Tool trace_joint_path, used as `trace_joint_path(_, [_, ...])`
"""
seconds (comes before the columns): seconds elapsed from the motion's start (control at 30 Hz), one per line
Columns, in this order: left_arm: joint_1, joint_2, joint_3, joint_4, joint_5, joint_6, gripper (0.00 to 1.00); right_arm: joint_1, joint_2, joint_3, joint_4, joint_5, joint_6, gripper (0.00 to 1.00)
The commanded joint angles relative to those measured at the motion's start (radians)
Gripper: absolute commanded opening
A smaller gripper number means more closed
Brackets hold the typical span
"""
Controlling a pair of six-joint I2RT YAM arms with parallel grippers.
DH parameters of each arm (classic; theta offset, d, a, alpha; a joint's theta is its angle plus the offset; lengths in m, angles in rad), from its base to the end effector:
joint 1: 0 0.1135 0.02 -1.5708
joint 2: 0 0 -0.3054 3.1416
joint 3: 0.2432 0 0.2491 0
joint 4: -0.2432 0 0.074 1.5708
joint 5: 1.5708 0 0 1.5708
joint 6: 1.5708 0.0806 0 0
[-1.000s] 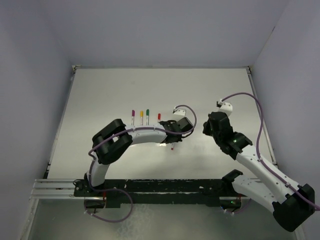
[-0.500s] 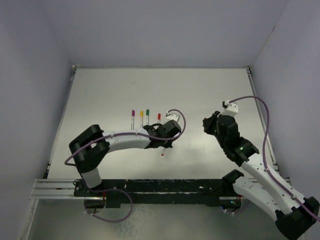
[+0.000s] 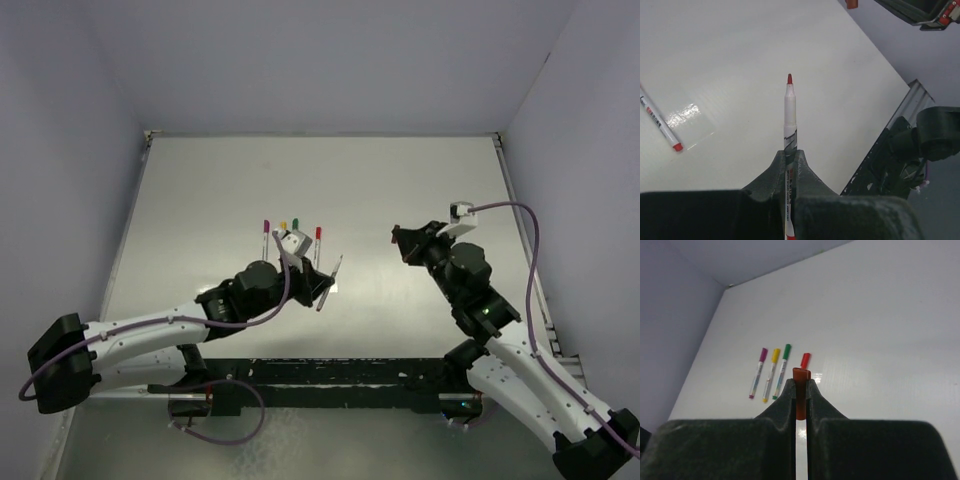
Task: Insert the pens into the pen caps
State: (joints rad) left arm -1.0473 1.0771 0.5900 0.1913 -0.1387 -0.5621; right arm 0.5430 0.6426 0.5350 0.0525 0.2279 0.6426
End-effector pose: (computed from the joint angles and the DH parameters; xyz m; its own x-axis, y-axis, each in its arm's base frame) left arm 0.1417 -0.2232 0.2774 -0.5452 -0.1113 -0.8309 0.5922 0.6504 -0.4757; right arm 0.1589 0.0746 0.3218 -0.2236 0.5469 -0.8068 -0.2201 0.7780 0.5884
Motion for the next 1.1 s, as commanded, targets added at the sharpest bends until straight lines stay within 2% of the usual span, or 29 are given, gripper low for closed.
trace_joint_path(0.0, [-0.002,-0.098,-0.145,0.409,0.126,0.008,0.0,0.002,-0.022,-0.012,0.275,-0.135,-0.031,0.0])
trace_joint_path(0.23, [-0.001,-0.112,-0.274,0.812,0.188,-0.037,0.0,0.003,0.019,0.001,0.489,-0.333,-0.039,0.0])
trace_joint_path(0.4, [-0.002,-0.057,-0.276,0.966,0.194,-0.064,0.0,0.003,0.063,-0.017,0.657,-0.468,0.025,0.0])
trace_joint_path(0.67, [-0.002,0.017,-0.226,1.022,0.194,-0.091,0.0,0.002,0.112,-0.061,0.89,-0.522,0.131,0.0])
trace_joint_path(1.07, [-0.002,0.044,-0.16,0.971,0.185,-0.092,0.0,0.012,0.176,-0.057,1.001,-0.59,0.221,0.0])
